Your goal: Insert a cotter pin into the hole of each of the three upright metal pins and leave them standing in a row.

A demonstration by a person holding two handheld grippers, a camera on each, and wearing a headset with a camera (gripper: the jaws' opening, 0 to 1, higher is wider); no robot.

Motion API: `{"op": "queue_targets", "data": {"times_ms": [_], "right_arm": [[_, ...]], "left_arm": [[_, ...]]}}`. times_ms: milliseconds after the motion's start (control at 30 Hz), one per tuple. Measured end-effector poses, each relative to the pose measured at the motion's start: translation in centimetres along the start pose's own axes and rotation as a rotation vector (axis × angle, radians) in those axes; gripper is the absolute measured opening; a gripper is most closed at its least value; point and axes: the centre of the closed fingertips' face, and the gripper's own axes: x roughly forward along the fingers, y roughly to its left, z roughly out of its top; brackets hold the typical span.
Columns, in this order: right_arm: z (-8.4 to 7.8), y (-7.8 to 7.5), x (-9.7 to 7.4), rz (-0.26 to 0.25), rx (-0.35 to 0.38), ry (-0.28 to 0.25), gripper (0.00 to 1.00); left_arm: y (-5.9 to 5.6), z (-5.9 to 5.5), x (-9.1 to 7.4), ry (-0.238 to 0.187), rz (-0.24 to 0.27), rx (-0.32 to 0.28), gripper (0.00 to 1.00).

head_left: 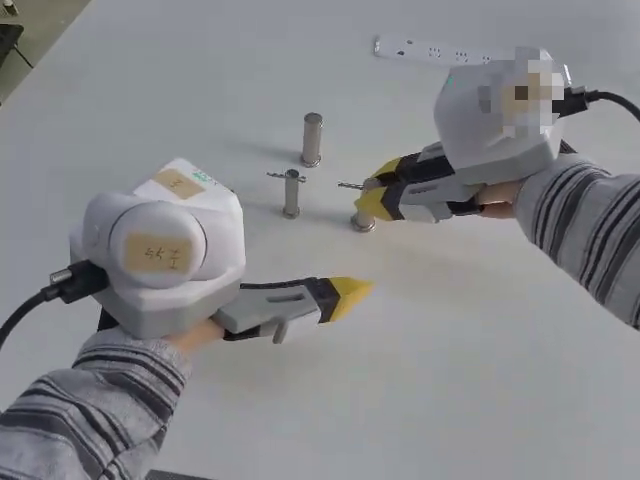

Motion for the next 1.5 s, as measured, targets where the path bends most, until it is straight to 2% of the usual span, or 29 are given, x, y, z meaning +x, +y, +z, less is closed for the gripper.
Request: {"op": "queue_targets", "data": {"times_ms": [400,567,700,833,1000,1167,1200,1233,1367,1500], "right_arm": [[0.0,0.1,0.0,-0.006,-0.002,0.002,0.10],[0.2,0.8,0.0,0.004,-0.035,-0.003,0.22],[1.4,1.1,-0.4,0.022,0.006,-0.053,0.29],[3.2,0.8,-0.8,0.007,0.061,-0.118,0.35],[4.8,-0.4,-0.8,-0.041,0.111,-0.180,0.37],[5.8,-2.1,0.0,-0.113,0.152,-0.209,0.36],[5.9,-2.2,0.1,-0.115,0.153,-0.210,0.36],[6.1,-3.2,0.5,-0.132,0.179,-0.215,0.36],[6.5,-4.3,1.7,-0.167,0.204,-0.218,0.33],[6.8,-5.2,3.3,-0.180,0.212,-0.228,0.31]], "left_arm": [[-0.1,-0.3,0.0,0.006,-0.002,-0.009,0.98],[0.1,-0.3,-0.1,0.006,0.000,-0.005,0.98],[0.0,-0.2,-0.2,0.001,-0.001,-0.001,0.99],[0.1,-0.1,-0.3,0.000,-0.001,0.004,0.99],[0.0,0.1,-0.5,-0.016,-0.006,0.003,0.99],[0.2,0.2,-0.8,-0.023,0.004,0.005,0.99],[0.3,0.2,-0.8,-0.024,0.007,0.004,0.99],[0.4,0.2,-0.9,-0.024,0.010,0.003,0.99],[0.6,0.0,-1.1,-0.021,0.016,0.004,0.99],[0.5,-0.1,-1.2,-0.024,0.015,0.004,0.99]]}}
